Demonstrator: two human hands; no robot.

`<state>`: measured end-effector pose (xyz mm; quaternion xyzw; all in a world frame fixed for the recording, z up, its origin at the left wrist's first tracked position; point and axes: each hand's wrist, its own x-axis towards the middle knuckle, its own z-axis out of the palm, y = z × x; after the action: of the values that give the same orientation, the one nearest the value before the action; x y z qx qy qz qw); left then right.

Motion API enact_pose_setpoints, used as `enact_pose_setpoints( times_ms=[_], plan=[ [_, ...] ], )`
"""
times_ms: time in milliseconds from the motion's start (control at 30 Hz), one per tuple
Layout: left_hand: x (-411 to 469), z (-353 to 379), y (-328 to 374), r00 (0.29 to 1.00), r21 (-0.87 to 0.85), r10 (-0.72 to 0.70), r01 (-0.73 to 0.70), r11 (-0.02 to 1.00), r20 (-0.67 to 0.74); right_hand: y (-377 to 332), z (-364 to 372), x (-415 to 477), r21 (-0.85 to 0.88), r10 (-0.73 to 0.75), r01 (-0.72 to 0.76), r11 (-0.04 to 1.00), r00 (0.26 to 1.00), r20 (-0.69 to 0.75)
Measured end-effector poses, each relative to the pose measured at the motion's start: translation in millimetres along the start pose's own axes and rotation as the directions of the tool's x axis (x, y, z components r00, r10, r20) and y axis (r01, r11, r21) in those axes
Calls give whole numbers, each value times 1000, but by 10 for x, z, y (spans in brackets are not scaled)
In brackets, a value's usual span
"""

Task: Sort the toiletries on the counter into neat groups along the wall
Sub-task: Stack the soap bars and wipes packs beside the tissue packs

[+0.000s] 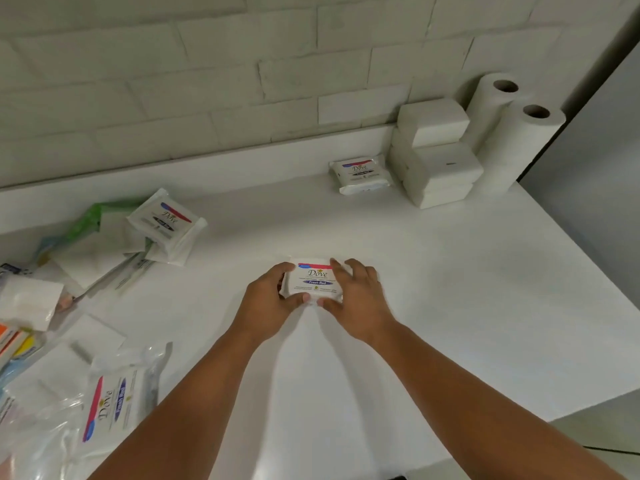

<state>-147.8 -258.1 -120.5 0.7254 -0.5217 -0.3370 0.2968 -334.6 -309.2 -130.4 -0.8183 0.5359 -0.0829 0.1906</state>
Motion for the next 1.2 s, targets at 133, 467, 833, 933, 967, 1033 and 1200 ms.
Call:
enact_pose_setpoints(
  times_ms=[133, 467, 833, 933, 967, 1033, 1200],
  plan=[
    [271, 201, 220, 1000, -100, -19, 20, 995, 12, 304, -197, 240, 122, 10, -10, 992, 1000, 5],
    [1054, 723, 599, 994, -166, -84, 70, 984, -75, 874, -529, 764, 406, 235, -183, 896, 969, -81],
    [1536, 1015, 782, 978, -341, -192, 155, 927, -77, 1197, -651, 1226, 516, 268, -226, 826, 963, -7],
    [1588, 1089, 832, 975, -376, -195, 142, 916, -106, 1235, -634, 1270, 415, 223, -170, 894, 971, -84],
    [1608, 1109, 855, 973, -374, -194, 136, 918, -124, 1248, -620, 1285, 369, 206, -153, 917, 972, -109],
    [1648, 1141, 892, 969, -372, -199, 132, 919, -147, 1270, -590, 1314, 284, 174, -128, 950, 974, -144],
    [1726, 1179, 963, 954, -458, -255, 159, 875, -155, 1303, -575, 1391, 198, 137, -99, 975, 972, -189]
  ],
)
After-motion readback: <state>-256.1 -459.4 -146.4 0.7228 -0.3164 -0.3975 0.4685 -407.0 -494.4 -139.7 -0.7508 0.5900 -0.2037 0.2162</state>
